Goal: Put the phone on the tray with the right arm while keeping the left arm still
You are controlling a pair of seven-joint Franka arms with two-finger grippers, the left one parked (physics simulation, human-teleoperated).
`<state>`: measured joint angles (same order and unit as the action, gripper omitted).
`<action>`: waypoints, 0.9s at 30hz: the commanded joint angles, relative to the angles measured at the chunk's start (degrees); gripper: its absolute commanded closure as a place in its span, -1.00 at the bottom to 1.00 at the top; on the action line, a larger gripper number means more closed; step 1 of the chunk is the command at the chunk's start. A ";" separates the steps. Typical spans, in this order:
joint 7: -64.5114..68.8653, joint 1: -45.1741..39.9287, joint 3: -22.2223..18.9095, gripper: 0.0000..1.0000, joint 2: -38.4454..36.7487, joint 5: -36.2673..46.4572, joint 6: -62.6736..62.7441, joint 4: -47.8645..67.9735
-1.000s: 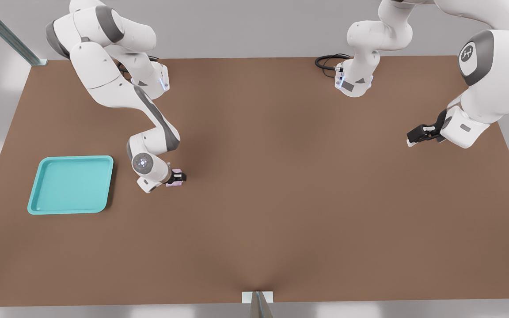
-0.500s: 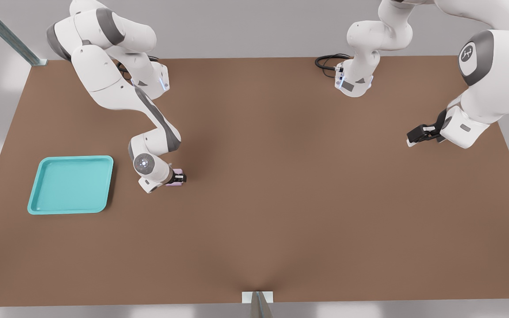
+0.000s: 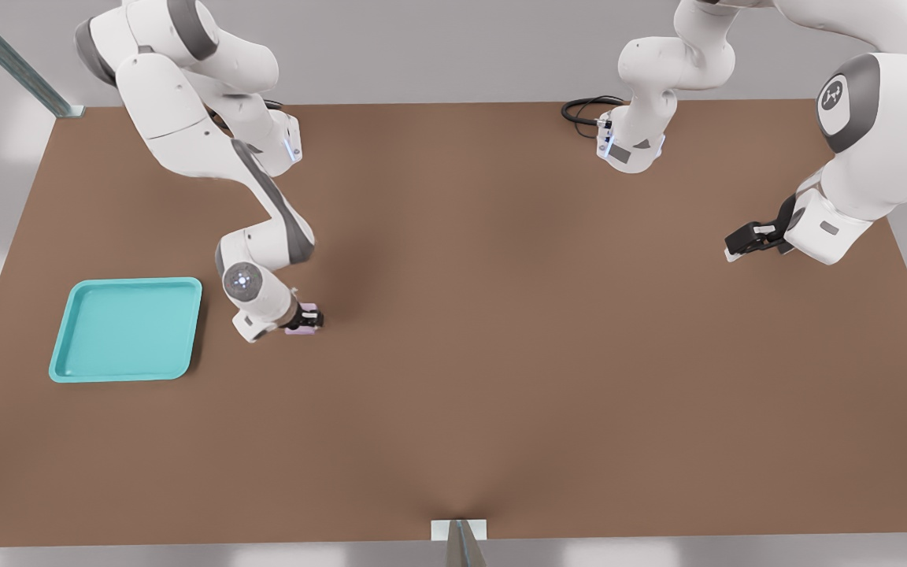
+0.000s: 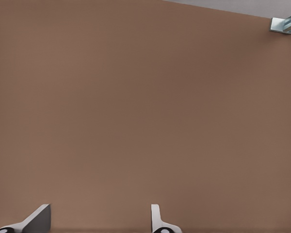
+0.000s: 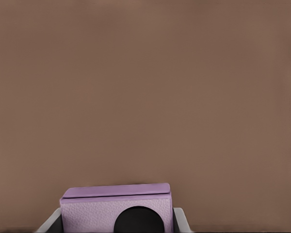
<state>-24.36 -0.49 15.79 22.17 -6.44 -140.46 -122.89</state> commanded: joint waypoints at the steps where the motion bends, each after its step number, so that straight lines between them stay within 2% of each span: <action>1: -0.07 -1.36 0.29 -0.57 -1.95 -0.24 5.02 -0.85; 6: 8.89 -9.53 0.55 -0.57 -4.33 -0.24 4.93 -3.93; 12: 27.70 -24.47 0.55 -0.57 -3.71 -0.24 3.88 -3.67; 15: 36.66 -32.38 0.47 -0.57 -3.62 -3.14 3.88 -2.18; 19: 45.36 -40.21 -0.15 -0.57 0.51 -4.37 3.70 1.08; 22: 48.44 -42.32 -0.24 -0.59 4.29 -4.64 0.71 2.66; 23: 48.44 -43.19 -0.24 -0.67 5.08 -6.75 0.54 2.83; 24: 48.27 -43.19 -0.24 -1.00 5.17 -6.75 0.80 2.83; 27: 48.35 -43.19 -0.06 -1.00 4.73 -6.75 1.33 3.98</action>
<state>4.71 -43.69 15.87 26.59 -12.62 -138.72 -119.14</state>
